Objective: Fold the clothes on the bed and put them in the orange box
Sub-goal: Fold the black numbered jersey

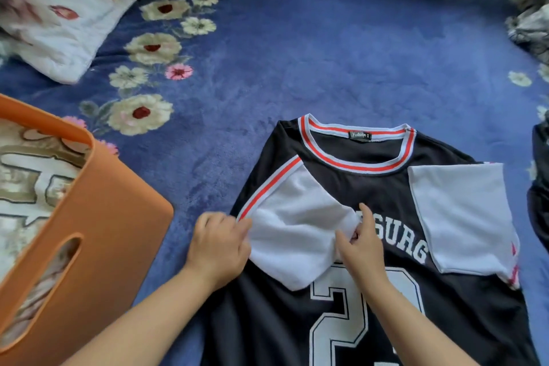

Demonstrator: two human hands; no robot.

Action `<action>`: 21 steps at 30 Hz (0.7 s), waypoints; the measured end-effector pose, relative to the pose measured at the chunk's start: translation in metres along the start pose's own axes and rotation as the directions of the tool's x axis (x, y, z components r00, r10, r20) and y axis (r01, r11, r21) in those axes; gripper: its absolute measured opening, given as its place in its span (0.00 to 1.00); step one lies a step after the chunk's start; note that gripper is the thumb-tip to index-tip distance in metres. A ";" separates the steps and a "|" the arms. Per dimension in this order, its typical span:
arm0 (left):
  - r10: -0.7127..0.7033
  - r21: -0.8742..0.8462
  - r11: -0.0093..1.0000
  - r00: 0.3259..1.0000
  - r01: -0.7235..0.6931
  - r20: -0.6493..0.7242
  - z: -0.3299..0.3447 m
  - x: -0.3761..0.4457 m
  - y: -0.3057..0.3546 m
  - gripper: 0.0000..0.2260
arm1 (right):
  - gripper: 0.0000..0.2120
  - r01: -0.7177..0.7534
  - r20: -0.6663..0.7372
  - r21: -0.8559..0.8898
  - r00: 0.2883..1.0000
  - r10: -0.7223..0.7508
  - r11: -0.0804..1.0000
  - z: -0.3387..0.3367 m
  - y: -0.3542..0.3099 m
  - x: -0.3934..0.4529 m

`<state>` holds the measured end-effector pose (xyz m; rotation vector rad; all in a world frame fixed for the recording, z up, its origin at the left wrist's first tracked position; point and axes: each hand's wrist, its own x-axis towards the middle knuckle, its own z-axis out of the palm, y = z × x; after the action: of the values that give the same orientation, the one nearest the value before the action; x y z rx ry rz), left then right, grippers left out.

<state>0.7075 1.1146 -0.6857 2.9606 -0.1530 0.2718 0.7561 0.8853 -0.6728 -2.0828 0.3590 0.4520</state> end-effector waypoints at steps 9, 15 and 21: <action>0.041 0.004 0.999 0.824 -0.052 0.565 0.001 0.150 0.049 0.29 | 0.33 -0.172 0.140 0.360 0.982 0.129 0.917 -0.012 0.014 0.016; -0.059 0.240 0.968 0.857 -0.077 0.512 -0.001 0.179 0.040 0.11 | 0.27 -0.058 0.072 0.251 0.997 0.041 0.966 -0.007 0.003 0.016; -0.264 0.363 0.925 0.880 0.115 0.394 -0.013 0.179 -0.001 0.11 | 0.27 0.231 0.008 -0.126 0.973 -0.232 0.965 0.010 -0.050 0.055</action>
<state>0.8808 1.1019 -0.6389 3.2864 0.1544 -0.4487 0.8247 0.9152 -0.6648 -2.2174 0.0894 0.3343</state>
